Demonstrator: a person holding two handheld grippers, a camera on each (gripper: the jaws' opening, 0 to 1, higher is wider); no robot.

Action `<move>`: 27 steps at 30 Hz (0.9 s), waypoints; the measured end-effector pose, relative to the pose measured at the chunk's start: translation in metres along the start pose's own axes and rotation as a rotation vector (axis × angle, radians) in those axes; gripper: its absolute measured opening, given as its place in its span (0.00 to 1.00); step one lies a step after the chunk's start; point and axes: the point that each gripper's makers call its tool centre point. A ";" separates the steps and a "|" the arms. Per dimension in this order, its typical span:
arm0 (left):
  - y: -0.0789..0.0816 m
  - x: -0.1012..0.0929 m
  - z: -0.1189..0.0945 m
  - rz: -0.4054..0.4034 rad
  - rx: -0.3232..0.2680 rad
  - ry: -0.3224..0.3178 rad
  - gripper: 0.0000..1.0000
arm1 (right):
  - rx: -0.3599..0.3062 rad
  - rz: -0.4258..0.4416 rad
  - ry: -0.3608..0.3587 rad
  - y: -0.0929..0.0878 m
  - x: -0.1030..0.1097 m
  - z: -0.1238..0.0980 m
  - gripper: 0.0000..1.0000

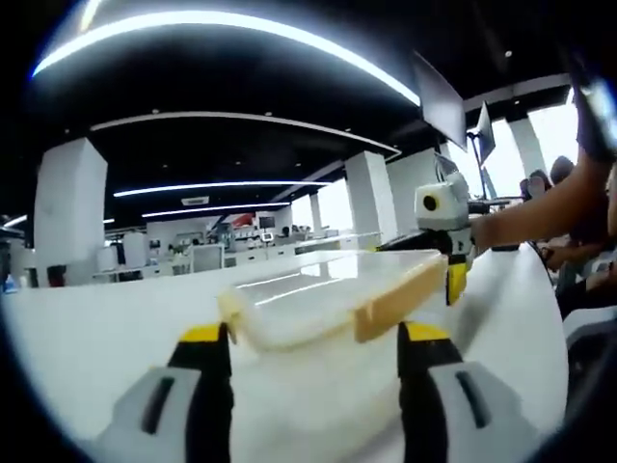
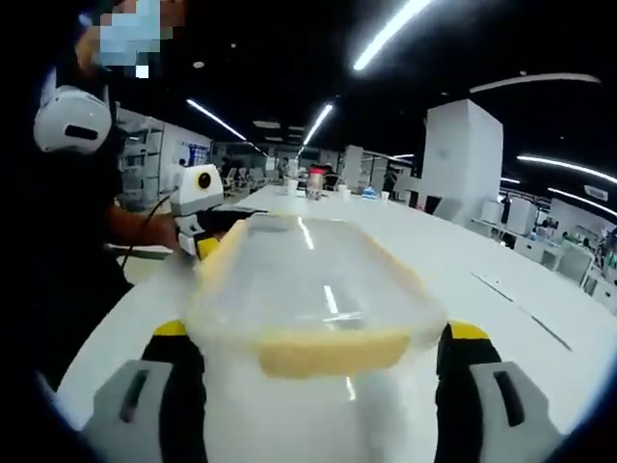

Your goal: Snap each plastic latch of the storage box into its locked position after aligning the lid with the box until every specified latch is closed and the lid sits flush.

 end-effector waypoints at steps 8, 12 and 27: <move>0.000 0.001 0.000 -0.003 -0.003 0.001 0.64 | 0.020 0.015 0.133 0.002 0.004 0.003 1.00; 0.000 0.001 0.000 -0.005 -0.003 0.002 0.58 | 0.002 0.017 0.148 0.002 0.005 0.003 1.00; -0.004 -0.003 -0.001 -0.058 0.027 -0.012 0.63 | -0.039 0.023 0.162 0.005 -0.002 0.002 1.00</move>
Point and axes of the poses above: the point that each gripper's makers call its tool centre point, and the gripper's own axes: z roughly forward along the fingers, x roughly to its left, y roughly out of its top, and after that the axes turned 14 degrees about z, right-handed
